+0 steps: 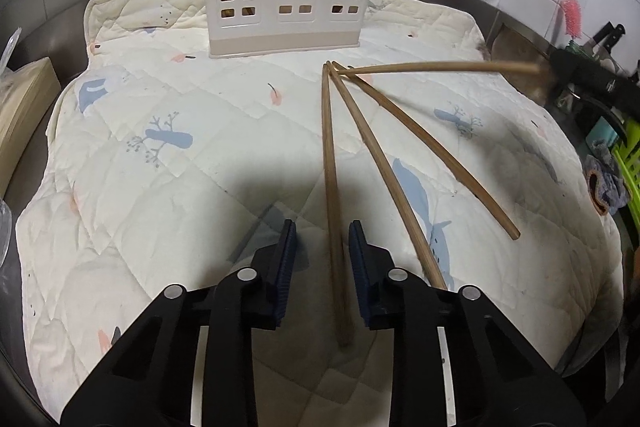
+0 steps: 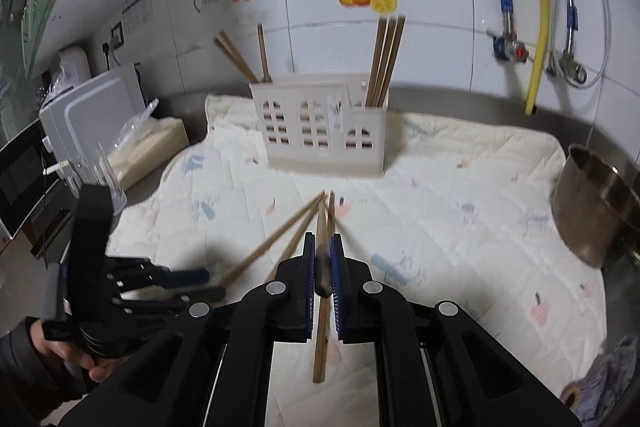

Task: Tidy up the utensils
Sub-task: 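Close the right tool on a chopstick while the left tool grasps another, then lift both held chopsticks upright and carry them over the white holder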

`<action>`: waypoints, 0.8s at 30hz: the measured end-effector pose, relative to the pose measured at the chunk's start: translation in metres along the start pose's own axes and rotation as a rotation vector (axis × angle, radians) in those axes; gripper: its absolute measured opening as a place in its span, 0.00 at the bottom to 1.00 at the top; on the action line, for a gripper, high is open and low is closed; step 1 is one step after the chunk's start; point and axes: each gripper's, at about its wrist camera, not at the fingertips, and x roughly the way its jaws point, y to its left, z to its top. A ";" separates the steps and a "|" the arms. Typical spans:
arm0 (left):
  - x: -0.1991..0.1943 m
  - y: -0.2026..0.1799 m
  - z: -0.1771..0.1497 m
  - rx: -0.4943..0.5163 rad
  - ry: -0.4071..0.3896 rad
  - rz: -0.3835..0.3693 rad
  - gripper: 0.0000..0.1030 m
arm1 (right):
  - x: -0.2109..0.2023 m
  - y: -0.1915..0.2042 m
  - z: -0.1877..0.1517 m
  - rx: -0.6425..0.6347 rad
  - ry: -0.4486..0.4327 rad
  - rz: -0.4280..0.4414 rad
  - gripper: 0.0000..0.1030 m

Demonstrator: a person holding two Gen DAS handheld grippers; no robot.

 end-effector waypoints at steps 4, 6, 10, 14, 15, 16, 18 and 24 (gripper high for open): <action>0.002 -0.004 0.001 0.017 0.003 0.004 0.18 | -0.008 0.001 0.011 -0.014 -0.034 0.002 0.07; 0.004 -0.006 0.002 0.031 0.011 0.022 0.14 | -0.011 0.001 0.015 -0.018 -0.045 0.003 0.07; 0.003 -0.007 0.004 0.044 0.019 0.038 0.07 | -0.012 0.000 0.020 -0.021 -0.057 0.002 0.07; -0.002 -0.005 0.008 0.037 0.016 0.030 0.06 | -0.014 -0.003 0.027 -0.020 -0.068 0.005 0.07; -0.005 -0.005 0.009 0.040 0.011 0.032 0.06 | -0.015 -0.004 0.030 -0.021 -0.071 0.007 0.07; -0.007 -0.004 0.011 0.043 0.006 0.036 0.06 | -0.016 -0.004 0.032 -0.022 -0.073 0.009 0.07; -0.014 -0.003 0.017 0.049 -0.011 0.039 0.06 | -0.018 -0.006 0.039 -0.026 -0.081 0.012 0.07; -0.045 -0.001 0.045 0.092 -0.102 0.059 0.06 | -0.020 -0.008 0.062 -0.056 -0.095 0.020 0.07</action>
